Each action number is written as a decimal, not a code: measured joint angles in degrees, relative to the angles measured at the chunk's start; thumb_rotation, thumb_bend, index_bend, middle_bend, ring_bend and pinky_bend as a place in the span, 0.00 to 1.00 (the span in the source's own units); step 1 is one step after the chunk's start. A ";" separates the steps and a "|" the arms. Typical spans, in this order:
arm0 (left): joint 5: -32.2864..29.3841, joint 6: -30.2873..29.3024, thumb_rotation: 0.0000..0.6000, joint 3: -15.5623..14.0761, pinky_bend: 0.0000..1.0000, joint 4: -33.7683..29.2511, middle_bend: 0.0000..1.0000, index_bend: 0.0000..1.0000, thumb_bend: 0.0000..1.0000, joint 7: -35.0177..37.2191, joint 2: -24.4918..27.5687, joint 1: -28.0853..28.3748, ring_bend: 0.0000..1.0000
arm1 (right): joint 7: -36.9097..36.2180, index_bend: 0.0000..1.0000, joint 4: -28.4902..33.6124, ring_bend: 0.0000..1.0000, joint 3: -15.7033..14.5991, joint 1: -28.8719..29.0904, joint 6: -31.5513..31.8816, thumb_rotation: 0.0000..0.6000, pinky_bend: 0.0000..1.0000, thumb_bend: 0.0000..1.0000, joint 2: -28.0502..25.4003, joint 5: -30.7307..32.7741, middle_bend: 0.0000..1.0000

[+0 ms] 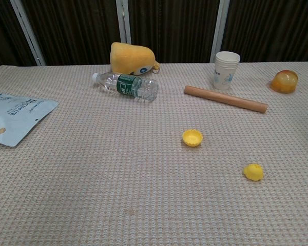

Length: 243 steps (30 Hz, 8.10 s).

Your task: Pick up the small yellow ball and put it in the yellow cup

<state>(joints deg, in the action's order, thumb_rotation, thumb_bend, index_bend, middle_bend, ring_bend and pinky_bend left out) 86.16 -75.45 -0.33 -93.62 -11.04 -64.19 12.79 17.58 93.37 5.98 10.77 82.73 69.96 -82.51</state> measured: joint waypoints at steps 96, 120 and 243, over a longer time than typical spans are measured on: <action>0.97 -1.06 1.00 0.67 0.24 0.89 0.00 0.00 0.00 -0.63 -1.00 0.42 0.00 | 17.90 0.36 -7.60 0.00 0.70 8.51 -11.17 1.00 0.00 0.14 31.92 13.56 0.00; 1.18 -0.78 1.00 0.41 0.24 0.51 0.00 0.00 0.00 -0.96 -0.70 0.56 0.00 | 9.20 0.51 -12.09 0.00 0.55 9.10 -11.99 1.00 0.00 0.19 30.63 10.73 0.03; 0.59 -0.98 1.00 1.00 0.25 2.99 0.00 0.00 0.00 0.77 -0.56 0.48 0.00 | 20.48 0.14 -12.14 0.00 8.16 27.31 -19.96 1.00 0.00 0.00 31.75 19.21 0.00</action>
<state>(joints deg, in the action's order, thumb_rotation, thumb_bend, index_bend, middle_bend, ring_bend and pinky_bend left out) 86.74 -76.44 0.67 -90.64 -10.27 -64.75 13.27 38.05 81.23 14.14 38.08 62.78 101.71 -63.30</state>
